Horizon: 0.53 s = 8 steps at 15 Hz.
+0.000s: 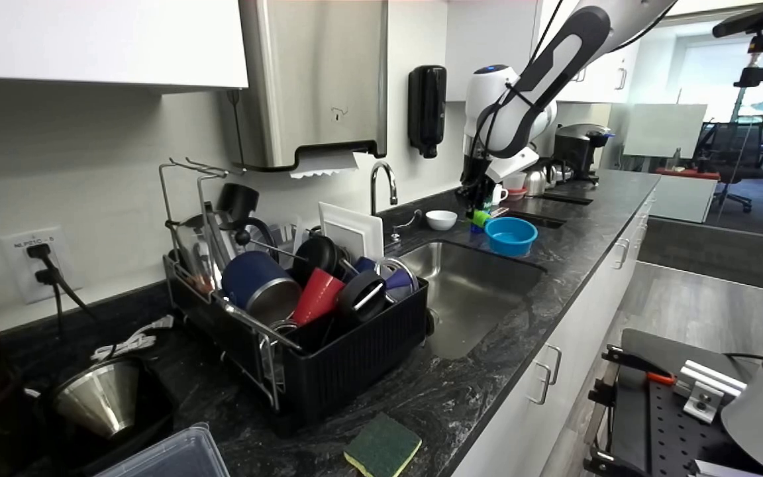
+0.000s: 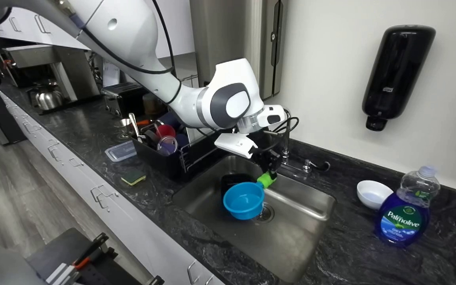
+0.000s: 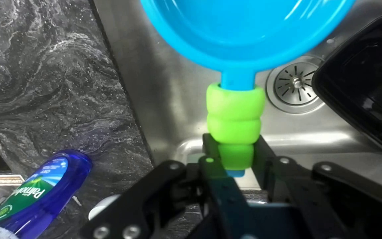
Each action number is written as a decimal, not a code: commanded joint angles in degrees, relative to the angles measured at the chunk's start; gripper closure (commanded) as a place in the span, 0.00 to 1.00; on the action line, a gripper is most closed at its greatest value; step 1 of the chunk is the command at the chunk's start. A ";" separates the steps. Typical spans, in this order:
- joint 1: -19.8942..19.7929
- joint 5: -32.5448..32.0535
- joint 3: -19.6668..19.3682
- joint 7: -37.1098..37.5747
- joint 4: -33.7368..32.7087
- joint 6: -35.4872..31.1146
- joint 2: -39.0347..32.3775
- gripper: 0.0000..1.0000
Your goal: Pick up the light blue object and put it in the sink
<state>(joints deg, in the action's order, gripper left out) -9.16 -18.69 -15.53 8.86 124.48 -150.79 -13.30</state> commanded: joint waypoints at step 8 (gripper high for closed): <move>-2.51 9.32 1.02 -3.37 -11.40 1.26 -12.42 0.93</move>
<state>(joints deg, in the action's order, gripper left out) -10.17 -11.91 -15.53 7.78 116.77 -150.72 -22.31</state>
